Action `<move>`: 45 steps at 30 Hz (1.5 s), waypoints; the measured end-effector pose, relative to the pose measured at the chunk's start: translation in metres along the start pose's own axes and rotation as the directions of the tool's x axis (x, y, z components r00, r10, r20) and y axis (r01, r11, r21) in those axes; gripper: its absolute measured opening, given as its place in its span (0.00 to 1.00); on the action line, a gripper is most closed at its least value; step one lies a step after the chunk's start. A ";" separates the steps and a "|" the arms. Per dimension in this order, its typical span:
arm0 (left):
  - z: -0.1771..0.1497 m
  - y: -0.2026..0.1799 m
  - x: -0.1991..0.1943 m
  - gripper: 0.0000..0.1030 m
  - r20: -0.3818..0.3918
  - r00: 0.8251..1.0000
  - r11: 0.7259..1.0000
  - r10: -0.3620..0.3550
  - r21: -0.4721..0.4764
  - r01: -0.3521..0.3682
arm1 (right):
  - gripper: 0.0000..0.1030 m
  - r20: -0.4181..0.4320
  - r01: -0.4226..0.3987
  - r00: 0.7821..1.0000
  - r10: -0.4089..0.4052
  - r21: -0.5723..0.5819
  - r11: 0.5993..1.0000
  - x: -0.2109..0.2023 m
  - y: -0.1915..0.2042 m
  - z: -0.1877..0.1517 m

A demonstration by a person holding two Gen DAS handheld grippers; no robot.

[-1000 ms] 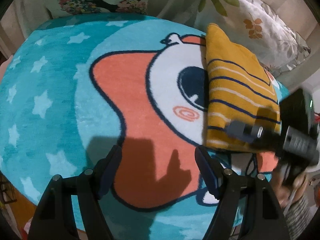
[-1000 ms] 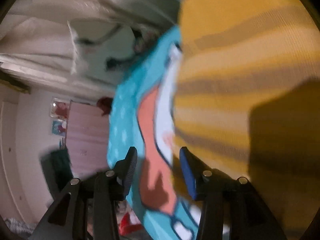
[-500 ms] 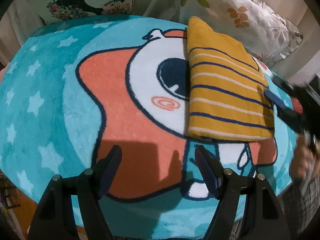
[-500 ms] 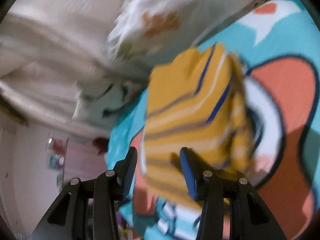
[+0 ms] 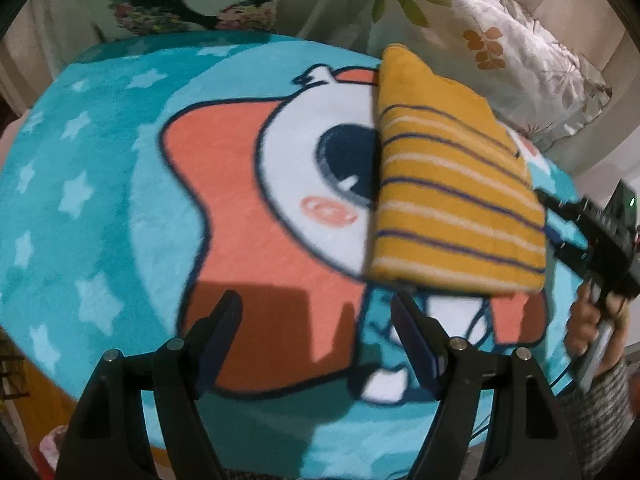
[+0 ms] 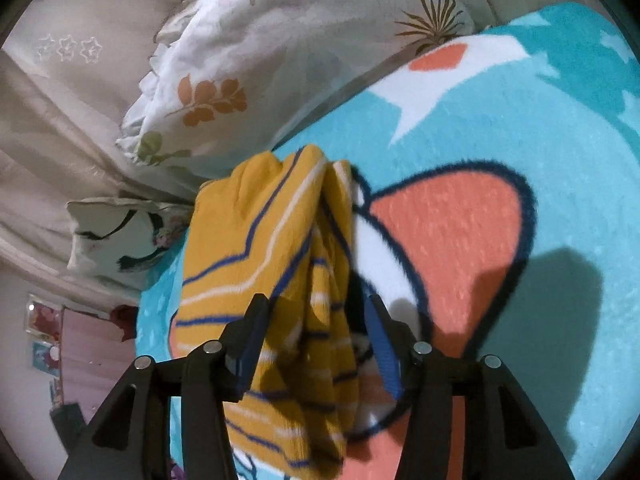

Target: Fold small clothes

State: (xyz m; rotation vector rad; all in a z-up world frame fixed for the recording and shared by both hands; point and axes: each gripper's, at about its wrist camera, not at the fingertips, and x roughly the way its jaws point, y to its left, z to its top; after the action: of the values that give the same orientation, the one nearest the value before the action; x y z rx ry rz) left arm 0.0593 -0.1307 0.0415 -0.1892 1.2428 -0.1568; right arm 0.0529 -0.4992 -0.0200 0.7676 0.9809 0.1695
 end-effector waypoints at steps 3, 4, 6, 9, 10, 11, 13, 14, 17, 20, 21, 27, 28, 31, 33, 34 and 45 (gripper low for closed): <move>0.030 -0.009 0.015 0.83 0.027 0.992 0.992 -0.123 0.017 0.122 | 0.64 -0.004 -0.047 0.999 0.047 0.036 0.998 0.005 -0.004 0.004; 0.040 -0.011 0.023 0.83 0.037 0.990 0.990 -0.139 0.024 0.138 | 0.66 -0.004 -0.073 0.997 0.073 0.060 0.996 0.008 -0.006 0.006; 0.060 -0.015 0.045 0.83 0.023 0.984 0.984 -0.176 0.038 0.175 | 0.67 0.010 -0.110 0.994 0.110 0.124 0.986 0.014 -0.014 0.011; 0.079 -0.018 0.074 0.83 -0.044 0.958 0.959 -0.282 0.017 0.283 | 0.70 0.004 -0.198 0.980 0.201 0.192 0.961 0.027 -0.020 0.017; 0.082 -0.021 0.082 0.83 -0.076 0.944 0.946 -0.322 0.010 0.324 | 0.70 -0.006 -0.216 0.975 0.222 0.208 0.954 0.034 -0.021 0.018; 0.085 -0.025 0.091 0.83 -0.103 0.930 0.935 -0.353 0.000 0.355 | 0.71 -0.027 -0.219 0.973 0.230 0.214 0.952 0.044 -0.019 0.018; 0.087 -0.034 0.101 0.83 -0.142 0.912 0.921 -0.385 -0.002 0.389 | 0.70 -0.030 -0.206 0.976 0.216 0.195 0.959 0.053 -0.014 0.018; 0.087 -0.039 0.105 0.81 -0.163 0.912 0.924 -0.376 0.007 0.382 | 0.69 -0.028 -0.209 0.976 0.218 0.186 0.960 0.056 -0.009 0.019; 0.090 -0.046 0.097 0.53 -0.171 0.914 0.926 -0.369 0.019 0.377 | 0.53 -0.056 -0.283 0.949 0.310 0.284 0.916 0.067 -0.007 0.018; 0.092 -0.047 0.068 0.45 -0.145 0.922 0.929 -0.359 0.041 0.368 | 0.47 -0.032 -0.376 0.916 0.401 0.288 0.881 0.058 0.002 0.017; 0.093 -0.047 0.061 0.45 -0.137 0.927 0.932 -0.350 0.052 0.360 | 0.47 -0.030 -0.387 0.911 0.411 0.274 0.880 0.055 0.005 0.016; 0.080 -0.054 0.075 0.68 -0.134 0.983 0.978 -0.126 0.152 0.146 | 0.55 -0.039 -0.174 0.982 0.184 0.193 0.966 0.057 0.003 0.014; 0.075 -0.054 0.077 0.69 -0.129 0.985 0.978 -0.113 0.158 0.133 | 0.55 -0.015 -0.160 0.986 0.167 0.200 0.967 0.051 0.002 0.014; 0.061 -0.050 0.065 0.69 -0.088 0.990 0.980 -0.110 0.158 0.123 | 0.56 0.082 -0.089 0.994 0.075 0.181 0.979 0.019 0.009 0.021; 0.051 -0.045 0.049 0.69 -0.031 0.995 0.982 -0.093 0.162 0.097 | 0.56 0.131 -0.094 0.988 0.077 0.131 0.987 -0.003 0.027 0.028; 0.047 -0.043 0.042 0.69 0.005 0.998 0.983 -0.070 0.169 0.068 | 0.56 0.143 -0.113 0.985 0.098 0.099 0.989 -0.010 0.038 0.029; 0.037 -0.019 -0.064 0.92 0.473 0.841 0.938 0.262 0.080 -0.338 | 0.47 -0.023 -0.048 0.999 0.046 -0.094 0.994 0.047 0.089 0.004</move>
State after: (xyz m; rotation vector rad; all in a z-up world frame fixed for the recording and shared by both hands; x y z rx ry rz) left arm 0.0736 -0.1332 0.1163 0.1110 0.7679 0.0628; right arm 0.1006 -0.4148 0.0069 0.7034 0.9682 0.2631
